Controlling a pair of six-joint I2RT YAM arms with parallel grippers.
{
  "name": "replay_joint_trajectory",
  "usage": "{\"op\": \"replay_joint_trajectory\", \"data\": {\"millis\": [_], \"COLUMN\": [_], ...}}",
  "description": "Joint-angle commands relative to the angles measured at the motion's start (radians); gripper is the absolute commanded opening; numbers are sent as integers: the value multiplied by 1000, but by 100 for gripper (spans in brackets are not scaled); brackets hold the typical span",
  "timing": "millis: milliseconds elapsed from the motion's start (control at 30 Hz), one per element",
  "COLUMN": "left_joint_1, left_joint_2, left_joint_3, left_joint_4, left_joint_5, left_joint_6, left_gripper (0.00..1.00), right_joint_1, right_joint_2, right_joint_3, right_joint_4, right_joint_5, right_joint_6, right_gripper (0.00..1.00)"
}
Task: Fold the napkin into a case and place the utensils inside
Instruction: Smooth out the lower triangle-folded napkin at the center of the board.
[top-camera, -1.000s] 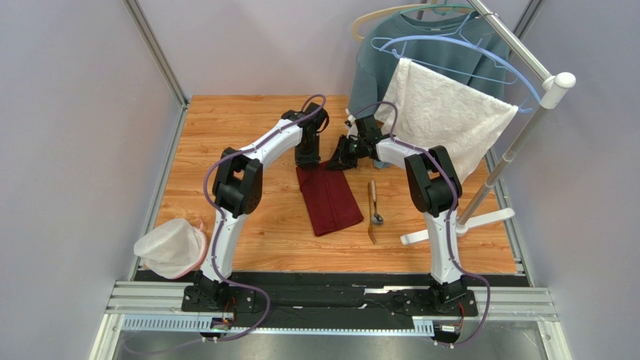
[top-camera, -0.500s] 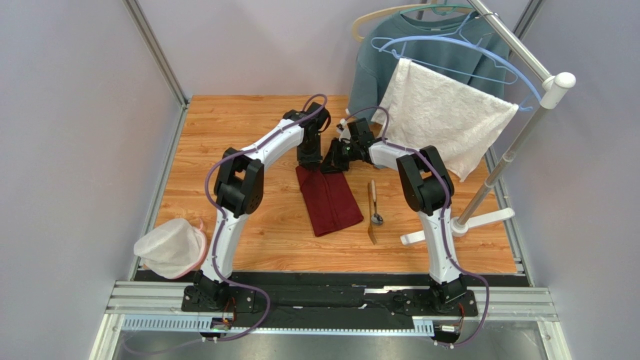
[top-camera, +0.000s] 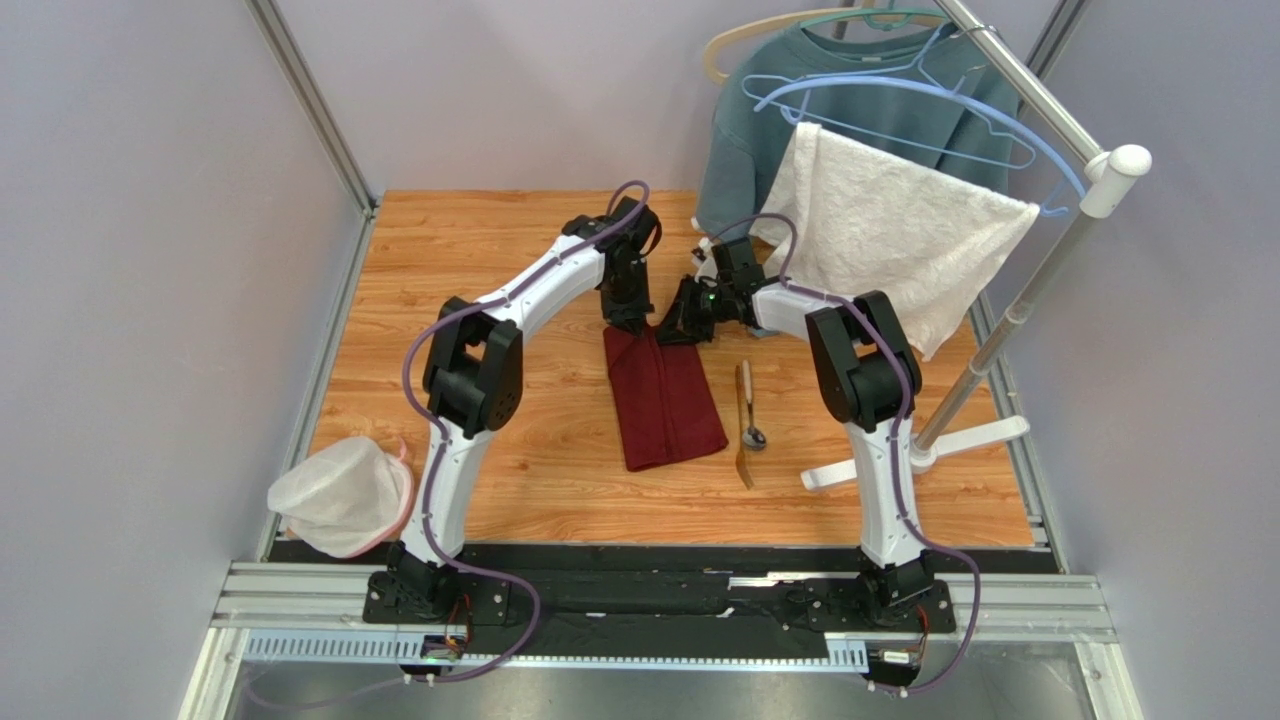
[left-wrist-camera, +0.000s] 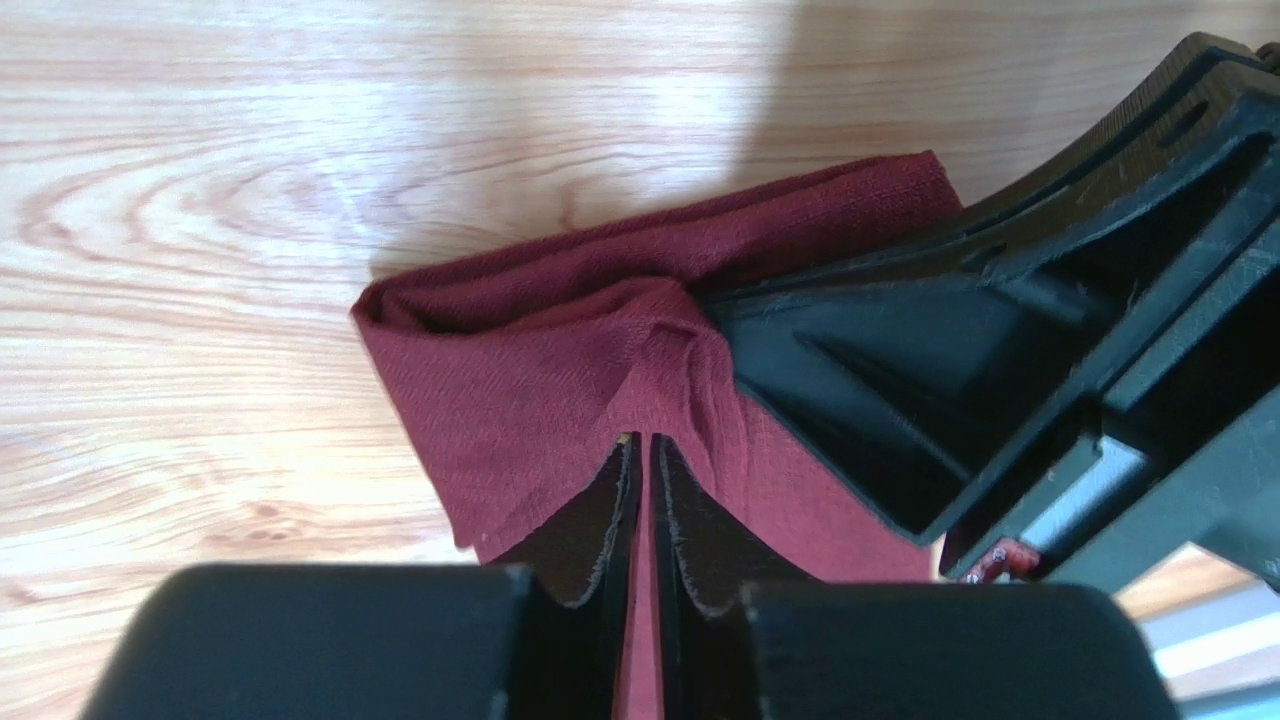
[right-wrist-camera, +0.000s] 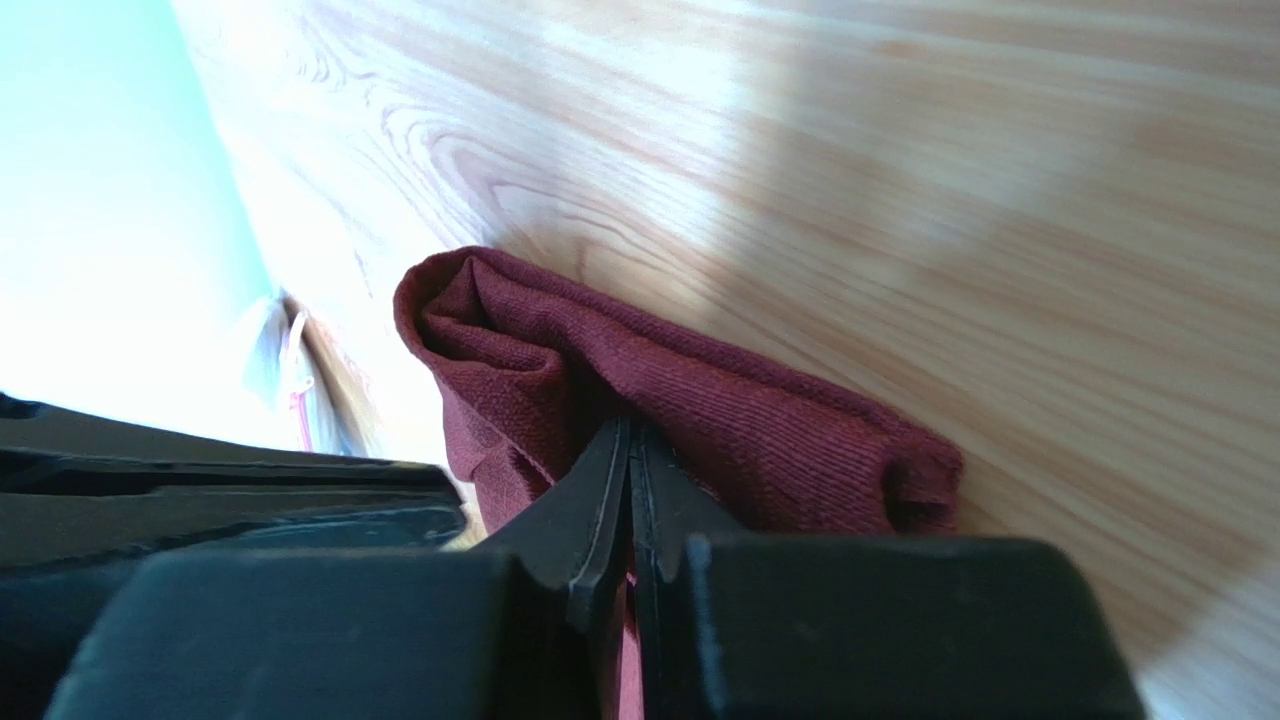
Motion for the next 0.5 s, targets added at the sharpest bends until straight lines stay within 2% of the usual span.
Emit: {"op": "replay_joint_trajectory", "data": {"millis": [0, 200, 467], "left_joint_1": [-5, -4, -4], "left_joint_2": [-69, -3, 77], "left_joint_3": [12, 48, 84], "left_joint_4": [59, 106, 131], "left_joint_5": [54, 158, 171], "left_joint_6": [-44, -75, -89], "left_gripper": [10, 4, 2], "right_joint_1": [-21, -21, -26], "right_joint_2": [-82, -69, -70], "right_joint_3": [-28, -34, -43], "right_joint_4": [-14, -15, -14], "right_joint_5": [46, 49, 57], "right_joint_6": [-43, -41, -41], "right_gripper": [6, 6, 4]}}
